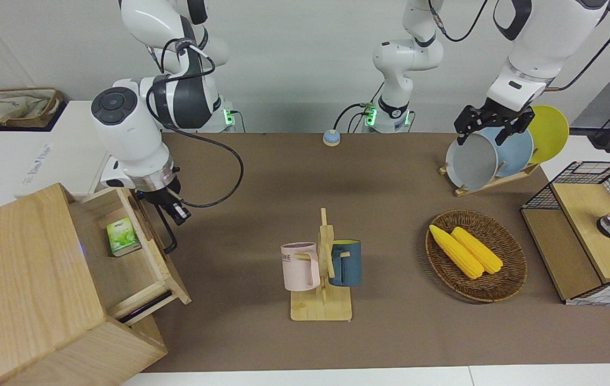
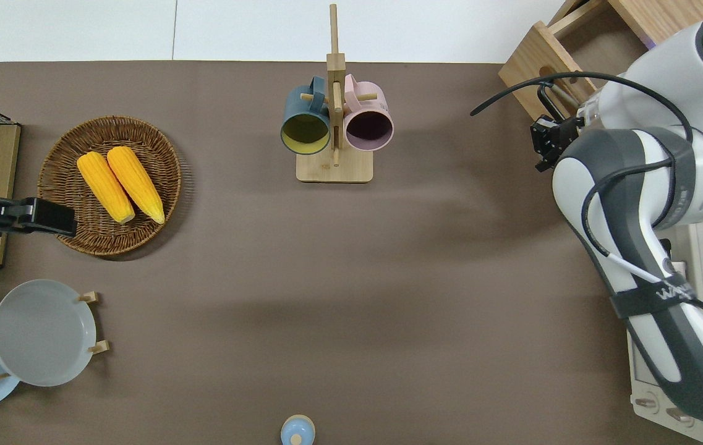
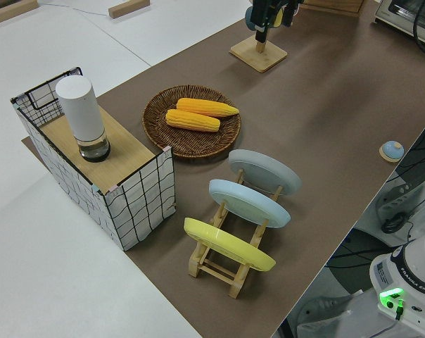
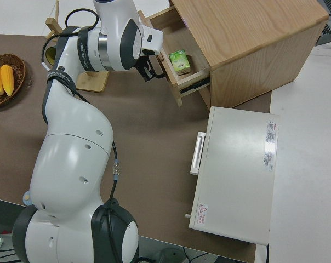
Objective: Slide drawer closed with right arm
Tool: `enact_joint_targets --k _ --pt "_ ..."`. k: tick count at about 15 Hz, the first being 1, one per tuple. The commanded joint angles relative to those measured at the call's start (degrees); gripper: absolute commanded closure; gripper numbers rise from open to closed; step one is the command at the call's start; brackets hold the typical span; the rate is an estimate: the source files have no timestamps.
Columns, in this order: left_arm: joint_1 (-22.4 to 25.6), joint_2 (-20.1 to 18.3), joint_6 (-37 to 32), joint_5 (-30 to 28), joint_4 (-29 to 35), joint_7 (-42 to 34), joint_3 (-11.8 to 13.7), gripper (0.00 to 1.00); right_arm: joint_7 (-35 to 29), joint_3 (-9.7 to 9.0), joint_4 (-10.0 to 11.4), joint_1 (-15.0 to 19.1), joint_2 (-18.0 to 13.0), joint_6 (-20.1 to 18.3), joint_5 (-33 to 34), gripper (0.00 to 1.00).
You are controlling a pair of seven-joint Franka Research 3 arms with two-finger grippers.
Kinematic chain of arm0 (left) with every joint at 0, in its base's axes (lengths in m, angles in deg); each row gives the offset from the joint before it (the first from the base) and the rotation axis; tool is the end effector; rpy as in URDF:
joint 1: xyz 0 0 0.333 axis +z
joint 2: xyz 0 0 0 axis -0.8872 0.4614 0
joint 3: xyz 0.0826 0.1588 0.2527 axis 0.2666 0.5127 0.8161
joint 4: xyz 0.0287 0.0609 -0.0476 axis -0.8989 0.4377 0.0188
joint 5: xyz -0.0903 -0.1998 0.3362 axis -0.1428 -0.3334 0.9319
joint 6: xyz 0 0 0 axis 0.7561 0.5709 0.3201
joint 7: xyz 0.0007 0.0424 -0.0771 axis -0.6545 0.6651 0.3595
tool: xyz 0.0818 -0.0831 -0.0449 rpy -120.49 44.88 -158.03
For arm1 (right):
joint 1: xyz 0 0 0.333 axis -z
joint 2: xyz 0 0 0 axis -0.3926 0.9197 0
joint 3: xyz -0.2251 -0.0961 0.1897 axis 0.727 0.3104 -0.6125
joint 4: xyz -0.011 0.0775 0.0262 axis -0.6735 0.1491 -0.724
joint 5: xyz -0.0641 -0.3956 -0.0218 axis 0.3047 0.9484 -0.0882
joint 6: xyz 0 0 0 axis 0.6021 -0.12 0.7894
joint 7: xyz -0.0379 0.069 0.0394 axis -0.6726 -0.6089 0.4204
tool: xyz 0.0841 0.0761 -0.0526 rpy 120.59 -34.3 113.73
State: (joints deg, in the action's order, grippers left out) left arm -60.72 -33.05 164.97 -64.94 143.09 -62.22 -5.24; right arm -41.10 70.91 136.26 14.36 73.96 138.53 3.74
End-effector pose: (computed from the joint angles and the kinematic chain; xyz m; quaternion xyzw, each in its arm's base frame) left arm 0.5692 -0.0151 0.6020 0.9995 -0.0250 -0.0166 0.0012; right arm 0.6797 0.0609 0.4609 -0.9208 0.3900 -0.0058 0.0059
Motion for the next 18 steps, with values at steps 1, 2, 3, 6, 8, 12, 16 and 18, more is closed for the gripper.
enact_joint_targets --k 1,2,3,6,8,12,16,18 --pt "0.3 0.7 -1.1 1.0 -1.5 -0.6 -0.4 0.01 0.9 -0.28 -1.4 2.8 1.0 1.5 -1.6 1.000" --pt "0.3 0.7 -1.1 1.0 -1.4 -0.6 -0.4 0.01 0.5 -0.28 -1.4 3.3 1.0 2.3 -1.5 1.000" --pt "0.3 0.7 -1.1 1.0 -1.5 -0.6 -0.4 0.01 -0.1 -0.28 -1.4 4.1 1.0 2.8 -1.2 1.000" --pt "0.3 0.7 -1.1 1.0 -1.4 -0.6 -0.4 0.01 -0.2 -0.28 -1.4 6.4 1.0 5.1 -1.1 1.000" --pt "0.3 0.7 -1.1 1.0 -1.5 -0.6 -0.4 0.01 -0.2 -0.37 -1.4 7.6 1.4 7.7 -1.2 1.000" --pt "0.3 0.7 -1.1 1.0 -1.4 -0.6 -0.4 0.01 -0.1 -0.37 -1.5 8.2 1.6 9.1 -1.5 1.000" --pt "0.3 0.7 -1.1 1.0 -1.5 -0.6 -0.4 0.01 0.3 -0.37 -2.0 8.6 1.8 9.2 -1.4 1.000" --pt "0.3 0.7 -1.1 1.0 -1.4 -0.6 -0.4 0.01 0.3 -0.37 -2.2 8.7 2.2 9.2 -1.4 1.000"
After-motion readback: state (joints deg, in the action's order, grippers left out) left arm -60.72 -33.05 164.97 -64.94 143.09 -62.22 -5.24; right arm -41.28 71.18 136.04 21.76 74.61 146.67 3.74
